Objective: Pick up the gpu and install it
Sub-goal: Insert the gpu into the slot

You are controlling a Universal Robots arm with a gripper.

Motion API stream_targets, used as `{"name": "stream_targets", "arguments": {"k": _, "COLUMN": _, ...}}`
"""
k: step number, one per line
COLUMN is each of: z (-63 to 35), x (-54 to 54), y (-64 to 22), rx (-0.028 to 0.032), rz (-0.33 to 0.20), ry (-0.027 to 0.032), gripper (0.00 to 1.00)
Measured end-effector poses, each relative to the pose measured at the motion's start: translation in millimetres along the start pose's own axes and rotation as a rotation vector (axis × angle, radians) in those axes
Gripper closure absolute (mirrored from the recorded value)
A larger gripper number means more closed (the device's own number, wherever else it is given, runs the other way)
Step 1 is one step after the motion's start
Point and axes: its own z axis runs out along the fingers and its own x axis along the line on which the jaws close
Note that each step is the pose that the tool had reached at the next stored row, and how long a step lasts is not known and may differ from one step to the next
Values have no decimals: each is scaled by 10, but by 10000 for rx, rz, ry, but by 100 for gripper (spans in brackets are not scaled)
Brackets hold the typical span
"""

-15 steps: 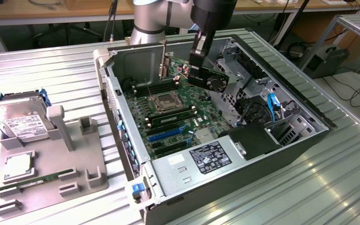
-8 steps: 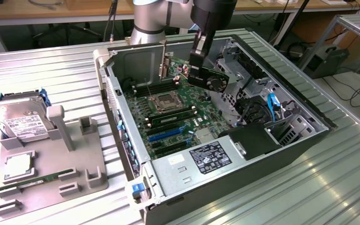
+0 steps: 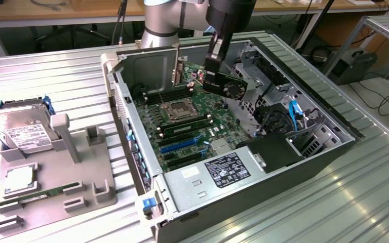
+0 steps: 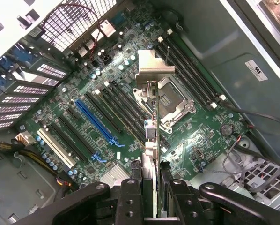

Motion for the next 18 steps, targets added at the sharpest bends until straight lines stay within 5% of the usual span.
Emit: {"name": "stream_targets", "arguments": {"k": 18, "z": 5, "x": 0, "y": 0, "rx": -4, "rz": -180, "ry": 0, "gripper": 73}}
